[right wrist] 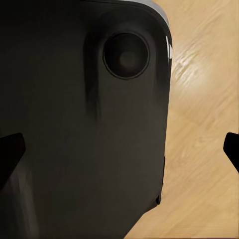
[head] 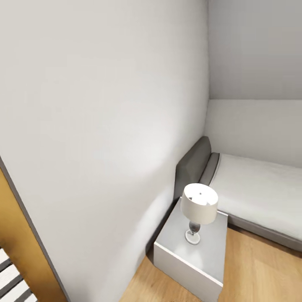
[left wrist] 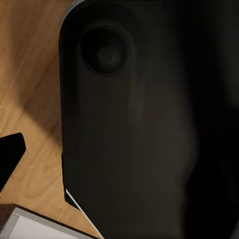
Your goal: Attach the digital camera to the camera tripod in the bedroom.
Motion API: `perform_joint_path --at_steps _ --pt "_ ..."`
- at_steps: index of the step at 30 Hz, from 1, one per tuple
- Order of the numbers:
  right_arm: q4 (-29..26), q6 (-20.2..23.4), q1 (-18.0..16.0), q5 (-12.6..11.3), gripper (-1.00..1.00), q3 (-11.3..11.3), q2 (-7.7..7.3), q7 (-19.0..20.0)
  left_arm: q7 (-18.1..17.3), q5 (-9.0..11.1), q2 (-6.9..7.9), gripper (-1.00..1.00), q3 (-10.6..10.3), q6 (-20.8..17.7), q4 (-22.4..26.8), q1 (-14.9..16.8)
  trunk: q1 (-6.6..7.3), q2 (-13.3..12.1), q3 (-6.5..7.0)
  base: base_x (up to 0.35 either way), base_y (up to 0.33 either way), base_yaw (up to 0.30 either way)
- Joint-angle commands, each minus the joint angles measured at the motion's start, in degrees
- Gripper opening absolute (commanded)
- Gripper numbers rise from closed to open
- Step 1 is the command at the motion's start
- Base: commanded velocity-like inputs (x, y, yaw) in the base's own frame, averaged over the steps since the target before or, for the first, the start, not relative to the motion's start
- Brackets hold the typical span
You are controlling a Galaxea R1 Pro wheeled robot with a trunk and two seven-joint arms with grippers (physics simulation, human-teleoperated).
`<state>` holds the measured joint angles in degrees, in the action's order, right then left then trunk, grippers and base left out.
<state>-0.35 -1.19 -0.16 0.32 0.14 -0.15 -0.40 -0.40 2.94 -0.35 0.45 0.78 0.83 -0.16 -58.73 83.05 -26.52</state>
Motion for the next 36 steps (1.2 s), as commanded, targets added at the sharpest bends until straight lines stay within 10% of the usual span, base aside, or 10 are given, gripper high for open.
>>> perform_joint_path --at_steps 1,20,36 --pt "0.0 -0.12 -0.02 0.03 1.0 0.02 -0.01 -0.04 -0.04 0.31 -0.02 1.0 0.02 0.07 0.05 -0.02 0.0 0.02 -0.05 0.0 0.0 -0.296" --pt "0.0 0.06 -0.02 0.05 1.0 -0.33 0.0 0.0 0.01 0.36 -0.08 1.0 0.05 0.09 0.05 -0.02 0.0 0.02 -0.05 0.0 0.0 -0.296" --pt "0.0 0.0 -0.02 0.05 1.0 -0.34 -0.03 -0.04 -0.04 4.4 0.0 1.0 0.08 0.1 0.13 -0.02 0.0 0.02 -0.05 0.0 0.0 -0.296"
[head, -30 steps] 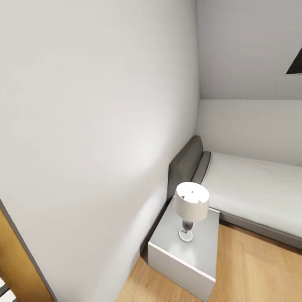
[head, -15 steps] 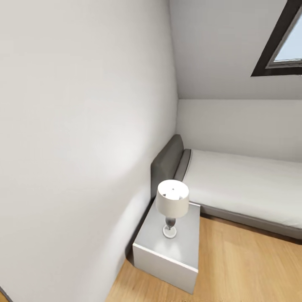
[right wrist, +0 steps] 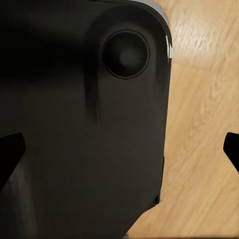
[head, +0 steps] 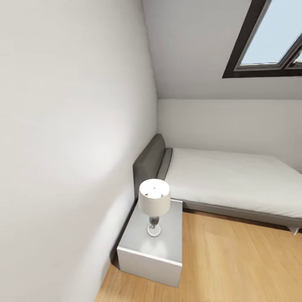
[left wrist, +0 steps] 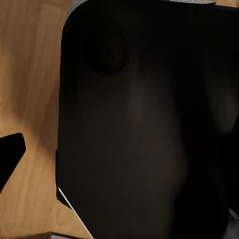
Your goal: Attach the digital camera to the camera tripod in the bedroom.
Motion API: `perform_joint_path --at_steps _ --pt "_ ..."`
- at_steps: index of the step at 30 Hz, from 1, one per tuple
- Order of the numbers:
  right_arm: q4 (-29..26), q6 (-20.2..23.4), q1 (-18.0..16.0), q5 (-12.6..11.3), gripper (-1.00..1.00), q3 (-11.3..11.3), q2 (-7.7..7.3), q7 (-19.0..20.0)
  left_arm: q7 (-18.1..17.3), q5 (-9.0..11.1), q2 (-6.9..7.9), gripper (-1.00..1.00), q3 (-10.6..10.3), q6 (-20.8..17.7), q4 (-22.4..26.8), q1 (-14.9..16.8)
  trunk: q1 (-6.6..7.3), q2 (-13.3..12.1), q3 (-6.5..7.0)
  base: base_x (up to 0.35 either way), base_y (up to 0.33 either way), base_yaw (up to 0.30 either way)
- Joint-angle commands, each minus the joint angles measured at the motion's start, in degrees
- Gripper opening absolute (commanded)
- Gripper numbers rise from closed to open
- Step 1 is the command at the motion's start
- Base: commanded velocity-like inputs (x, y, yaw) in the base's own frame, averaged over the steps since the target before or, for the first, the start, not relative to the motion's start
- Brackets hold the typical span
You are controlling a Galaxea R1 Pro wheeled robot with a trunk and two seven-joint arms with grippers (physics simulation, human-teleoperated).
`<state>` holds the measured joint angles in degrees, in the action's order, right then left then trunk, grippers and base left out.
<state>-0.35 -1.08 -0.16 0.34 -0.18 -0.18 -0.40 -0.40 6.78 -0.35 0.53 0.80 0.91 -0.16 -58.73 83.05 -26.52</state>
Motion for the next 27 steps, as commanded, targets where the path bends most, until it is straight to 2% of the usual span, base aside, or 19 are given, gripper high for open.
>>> perform_joint_path --at_steps 1,27 --pt "0.0 -0.08 -0.02 0.06 1.0 -0.04 0.0 -0.04 -0.04 0.7 -0.04 1.0 0.0 0.08 0.05 -0.02 0.0 0.02 -0.05 0.0 0.0 -0.296" --pt "0.0 0.03 -0.02 0.1 1.0 -0.24 0.2 -0.03 -0.04 0.95 -0.09 1.0 -0.02 0.08 0.06 -0.02 0.0 0.02 -0.05 0.0 0.0 -0.296"
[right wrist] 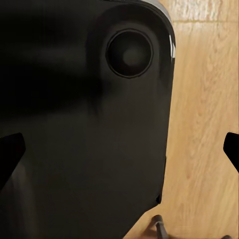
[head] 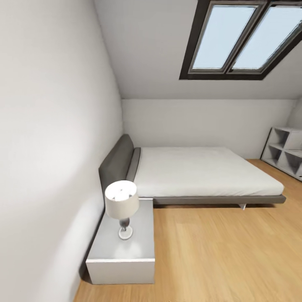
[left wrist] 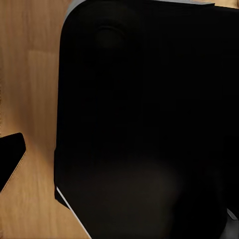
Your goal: Attach the digital camera to the camera tripod in the bedroom.
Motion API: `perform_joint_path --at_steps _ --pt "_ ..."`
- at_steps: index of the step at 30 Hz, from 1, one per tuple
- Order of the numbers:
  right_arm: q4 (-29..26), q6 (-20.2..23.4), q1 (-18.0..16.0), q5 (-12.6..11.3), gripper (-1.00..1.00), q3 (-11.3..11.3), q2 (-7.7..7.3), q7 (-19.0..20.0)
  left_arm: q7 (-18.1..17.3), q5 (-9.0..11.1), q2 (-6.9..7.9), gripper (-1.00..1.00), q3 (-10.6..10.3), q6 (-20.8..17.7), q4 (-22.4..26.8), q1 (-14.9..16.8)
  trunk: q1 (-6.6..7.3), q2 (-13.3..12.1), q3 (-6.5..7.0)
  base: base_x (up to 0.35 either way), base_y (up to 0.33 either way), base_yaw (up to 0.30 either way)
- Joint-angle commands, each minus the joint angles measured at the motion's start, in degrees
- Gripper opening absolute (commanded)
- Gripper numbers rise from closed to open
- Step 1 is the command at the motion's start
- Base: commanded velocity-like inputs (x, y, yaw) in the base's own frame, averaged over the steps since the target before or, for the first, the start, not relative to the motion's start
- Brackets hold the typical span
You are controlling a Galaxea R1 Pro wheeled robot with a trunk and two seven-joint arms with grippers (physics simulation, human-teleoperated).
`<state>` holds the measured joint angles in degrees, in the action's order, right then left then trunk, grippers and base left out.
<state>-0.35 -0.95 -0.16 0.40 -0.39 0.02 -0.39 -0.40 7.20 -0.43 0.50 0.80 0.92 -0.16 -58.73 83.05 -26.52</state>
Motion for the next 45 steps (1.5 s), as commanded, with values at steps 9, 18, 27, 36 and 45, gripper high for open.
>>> perform_joint_path --at_steps 9,18,27,36,45 --pt "-0.01 -0.19 -0.01 0.04 1.0 0.04 -0.12 -0.05 -0.04 0.54 -0.01 1.0 0.02 0.08 0.05 -0.02 0.0 0.02 -0.05 0.0 0.0 -0.296" --pt "-0.01 -0.25 -0.01 0.04 1.0 0.06 -0.19 -0.05 -0.04 0.54 -0.04 1.0 0.01 0.08 0.05 -0.02 0.0 0.02 -0.05 0.0 0.0 -0.296" --pt "-0.01 -0.13 -0.01 0.04 1.0 -0.02 -0.11 -0.04 -0.04 0.54 -0.01 1.0 0.02 0.08 0.05 -0.02 0.0 0.02 -0.05 0.0 0.0 -0.296" --pt "-0.01 -0.14 -0.01 0.04 1.0 0.02 -0.18 -0.05 -0.04 0.54 -0.06 1.0 0.09 0.08 0.05 -0.02 0.0 0.02 -0.05 0.0 0.0 -0.296" --pt "-0.01 -0.2 -0.01 0.04 1.0 0.04 -0.2 -0.05 -0.04 0.54 -0.09 1.0 0.11 0.08 0.05 -0.02 0.0 0.02 -0.05 0.0 0.0 -0.296"
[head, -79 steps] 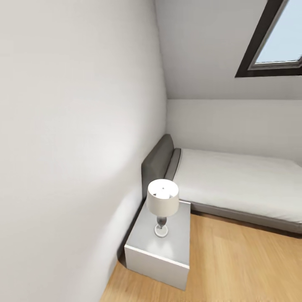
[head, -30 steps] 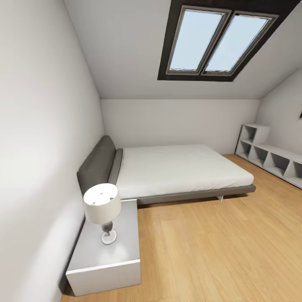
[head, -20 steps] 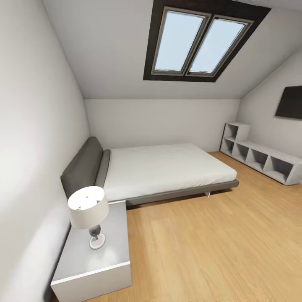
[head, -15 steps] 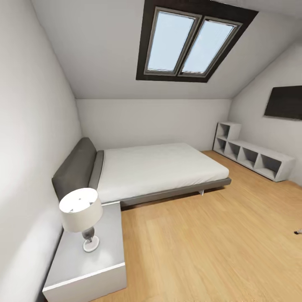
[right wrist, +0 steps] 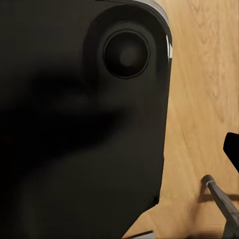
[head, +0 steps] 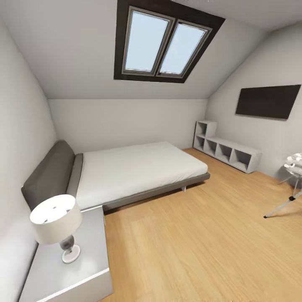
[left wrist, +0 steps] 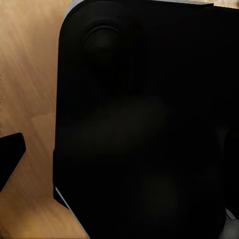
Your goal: Attach the digital camera to the camera tripod in the bedroom.
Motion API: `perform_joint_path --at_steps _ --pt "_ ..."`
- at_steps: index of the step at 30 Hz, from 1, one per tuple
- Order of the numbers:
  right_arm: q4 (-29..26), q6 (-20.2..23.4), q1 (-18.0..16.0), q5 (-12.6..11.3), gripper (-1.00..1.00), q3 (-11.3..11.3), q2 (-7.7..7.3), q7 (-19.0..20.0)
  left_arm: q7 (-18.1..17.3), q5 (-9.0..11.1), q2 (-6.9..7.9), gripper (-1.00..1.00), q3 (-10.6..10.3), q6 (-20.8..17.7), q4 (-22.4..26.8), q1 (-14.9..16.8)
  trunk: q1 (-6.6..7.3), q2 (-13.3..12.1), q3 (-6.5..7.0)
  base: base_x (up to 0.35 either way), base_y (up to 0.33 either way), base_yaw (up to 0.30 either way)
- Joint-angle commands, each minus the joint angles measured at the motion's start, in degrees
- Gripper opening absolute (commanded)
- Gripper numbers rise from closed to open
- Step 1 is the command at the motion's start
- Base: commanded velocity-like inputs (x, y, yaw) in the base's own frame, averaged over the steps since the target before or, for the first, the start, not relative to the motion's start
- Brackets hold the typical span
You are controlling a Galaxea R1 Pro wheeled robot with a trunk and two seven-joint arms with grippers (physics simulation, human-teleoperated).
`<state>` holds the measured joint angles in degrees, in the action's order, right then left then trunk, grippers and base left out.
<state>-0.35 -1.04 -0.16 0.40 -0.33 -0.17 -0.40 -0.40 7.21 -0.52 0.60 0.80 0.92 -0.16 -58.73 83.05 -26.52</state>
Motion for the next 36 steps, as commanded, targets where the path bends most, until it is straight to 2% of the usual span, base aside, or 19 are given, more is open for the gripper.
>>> perform_joint_path --at_steps 1,36 --pt "0.0 -0.13 -0.01 0.04 1.0 -0.03 0.0 -0.04 -0.04 0.53 -0.01 1.0 0.02 0.08 0.05 -0.02 0.0 0.02 -0.05 0.0 0.0 -0.296" --pt "0.0 -0.19 -0.01 0.04 1.0 -0.03 0.0 -0.04 -0.04 0.46 -0.01 1.0 -0.05 0.08 0.05 -0.02 0.0 0.02 -0.05 0.0 0.0 -0.296"
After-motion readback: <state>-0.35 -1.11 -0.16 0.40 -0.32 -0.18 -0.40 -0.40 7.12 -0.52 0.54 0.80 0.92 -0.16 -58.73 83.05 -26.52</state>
